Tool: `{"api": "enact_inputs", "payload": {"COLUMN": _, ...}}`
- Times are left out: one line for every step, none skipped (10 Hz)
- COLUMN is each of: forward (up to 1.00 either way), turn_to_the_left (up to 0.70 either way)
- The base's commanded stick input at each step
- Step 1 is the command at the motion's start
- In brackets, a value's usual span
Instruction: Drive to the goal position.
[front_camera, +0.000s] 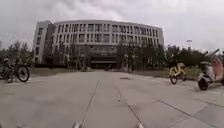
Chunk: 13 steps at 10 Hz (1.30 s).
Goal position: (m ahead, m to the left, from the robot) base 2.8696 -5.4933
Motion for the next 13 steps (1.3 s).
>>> {"api": "enact_inputs", "payload": {"forward": 0.5, "turn_to_the_left": 0.0}}
{"api": "enact_inputs", "payload": {"forward": 0.5, "turn_to_the_left": 0.0}}
{"api": "enact_inputs", "payload": {"forward": 0.5, "turn_to_the_left": 0.0}}
{"api": "enact_inputs", "payload": {"forward": 0.5, "turn_to_the_left": 0.0}}
{"api": "enact_inputs", "payload": {"forward": 0.5, "turn_to_the_left": 0.02}}
{"api": "enact_inputs", "payload": {"forward": 0.5, "turn_to_the_left": 0.08}}
{"api": "enact_inputs", "payload": {"forward": 0.5, "turn_to_the_left": 0.17}}
{"api": "enact_inputs", "payload": {"forward": 0.5, "turn_to_the_left": 0.19}}
{"api": "enact_inputs", "payload": {"forward": 0.5, "turn_to_the_left": 0.18}}
{"api": "enact_inputs", "payload": {"forward": 0.5, "turn_to_the_left": 0.11}}
{"api": "enact_inputs", "payload": {"forward": 0.5, "turn_to_the_left": 0.03}}
{"api": "enact_inputs", "payload": {"forward": 0.5, "turn_to_the_left": 0.0}}
{"api": "enact_inputs", "payload": {"forward": 0.5, "turn_to_the_left": 0.0}}
